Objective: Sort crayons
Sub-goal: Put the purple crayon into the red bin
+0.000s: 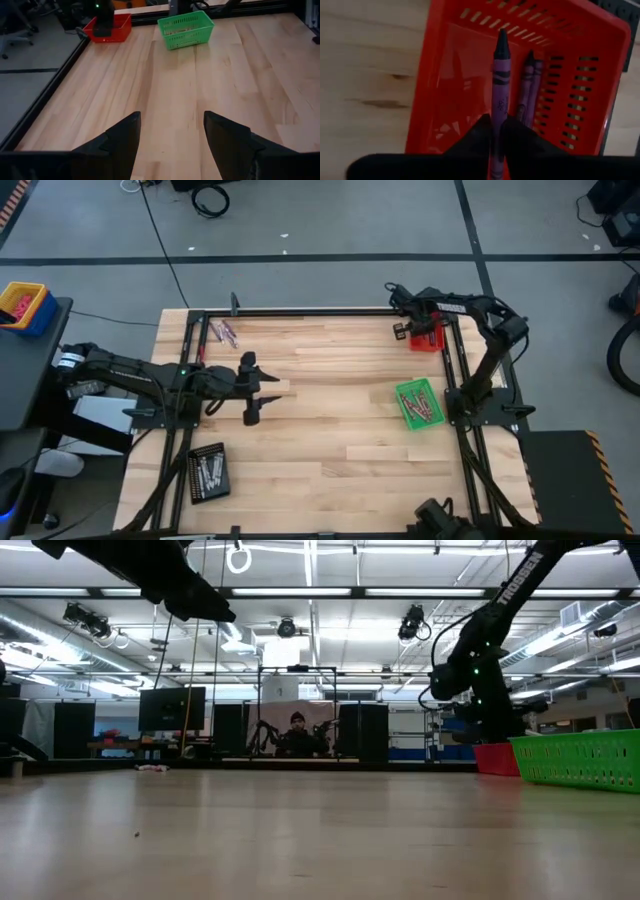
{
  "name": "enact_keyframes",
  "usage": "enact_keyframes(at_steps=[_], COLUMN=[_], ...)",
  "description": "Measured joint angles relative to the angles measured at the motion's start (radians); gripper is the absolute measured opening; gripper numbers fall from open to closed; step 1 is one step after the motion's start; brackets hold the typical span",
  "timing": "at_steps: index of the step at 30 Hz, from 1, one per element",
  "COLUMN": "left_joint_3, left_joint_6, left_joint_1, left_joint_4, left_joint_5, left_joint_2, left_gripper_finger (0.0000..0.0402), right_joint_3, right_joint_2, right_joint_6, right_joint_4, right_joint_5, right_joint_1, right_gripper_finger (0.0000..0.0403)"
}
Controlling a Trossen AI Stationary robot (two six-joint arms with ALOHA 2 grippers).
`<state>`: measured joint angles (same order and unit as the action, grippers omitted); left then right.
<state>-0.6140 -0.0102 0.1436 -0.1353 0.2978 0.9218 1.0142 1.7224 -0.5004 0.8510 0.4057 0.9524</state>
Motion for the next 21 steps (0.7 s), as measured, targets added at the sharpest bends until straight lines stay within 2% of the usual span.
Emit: enact_keyframes(at_steps=[5,10,13,15,17,21], left_joint_3=[0.000,0.000,-0.001,-0.001,-0.001,-0.001], left_joint_6=[0.051,0.227,0.370,0.442,0.508,0.529], left_joint_1=[-0.002,-0.081,-0.214,-0.341,-0.479,-0.747], left_joint_4=[-0.012,-0.035,-0.070,-0.069,-0.069,-0.054], left_joint_5=[0.062,0.168,0.248,0.251,0.201,0.099], left_joint_2=[0.000,0.002,0.041,0.089,0.154,0.292], left_gripper_finger=[0.0231,0.0231,0.0224,0.0215,0.0204,0.0185], right_joint_3=[0.029,0.050,0.050,0.035,0.004,-0.099], right_joint_2=[-0.028,-0.240,-0.388,-0.470,-0.539,-0.621], right_joint_6=[0.096,0.157,0.163,0.193,0.239,0.279], right_joint_4=[0.007,-0.045,-0.144,-0.264,-0.405,-0.707], right_joint_5=[0.037,0.164,0.168,0.151,0.128,0.123], right_joint_1=[-0.003,-0.117,-0.248,-0.354,-0.464,-0.663], right_gripper_finger=[0.0117,0.0171,0.0185,0.0187,0.0188,0.0189])
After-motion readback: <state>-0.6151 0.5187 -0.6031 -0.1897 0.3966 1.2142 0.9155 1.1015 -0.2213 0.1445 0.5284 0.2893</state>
